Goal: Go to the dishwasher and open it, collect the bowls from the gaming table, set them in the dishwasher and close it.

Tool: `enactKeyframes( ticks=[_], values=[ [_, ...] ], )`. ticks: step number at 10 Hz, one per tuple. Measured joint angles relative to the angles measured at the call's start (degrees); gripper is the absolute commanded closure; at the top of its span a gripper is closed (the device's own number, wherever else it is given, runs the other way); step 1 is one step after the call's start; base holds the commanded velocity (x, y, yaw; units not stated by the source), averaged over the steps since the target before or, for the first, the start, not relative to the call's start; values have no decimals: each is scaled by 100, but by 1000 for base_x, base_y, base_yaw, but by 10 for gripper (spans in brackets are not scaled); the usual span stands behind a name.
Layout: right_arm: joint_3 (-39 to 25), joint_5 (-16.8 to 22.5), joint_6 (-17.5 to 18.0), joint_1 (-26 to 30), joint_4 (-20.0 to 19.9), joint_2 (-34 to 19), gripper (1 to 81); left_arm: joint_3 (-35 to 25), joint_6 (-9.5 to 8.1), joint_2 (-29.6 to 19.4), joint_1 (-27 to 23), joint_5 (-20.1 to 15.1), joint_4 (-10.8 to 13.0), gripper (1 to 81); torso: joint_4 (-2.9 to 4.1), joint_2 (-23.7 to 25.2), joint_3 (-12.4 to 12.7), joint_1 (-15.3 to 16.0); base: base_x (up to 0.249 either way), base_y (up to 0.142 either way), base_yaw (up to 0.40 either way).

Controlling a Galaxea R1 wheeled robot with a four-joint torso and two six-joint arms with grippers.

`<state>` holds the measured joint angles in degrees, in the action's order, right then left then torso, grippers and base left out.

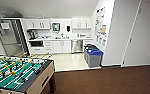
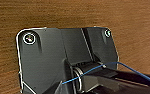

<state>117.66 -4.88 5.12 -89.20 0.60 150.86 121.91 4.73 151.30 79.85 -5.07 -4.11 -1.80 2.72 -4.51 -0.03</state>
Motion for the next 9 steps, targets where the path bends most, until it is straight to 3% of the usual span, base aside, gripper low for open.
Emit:
enactKeyframes(
  ticks=[9],
  values=[
    [20, -112, -2, 50, 0, 13, 10, 0, 0, 6, -50, 12, 1, 10, 0, -4, -2, 8, 126, 0, 0]
  ],
)
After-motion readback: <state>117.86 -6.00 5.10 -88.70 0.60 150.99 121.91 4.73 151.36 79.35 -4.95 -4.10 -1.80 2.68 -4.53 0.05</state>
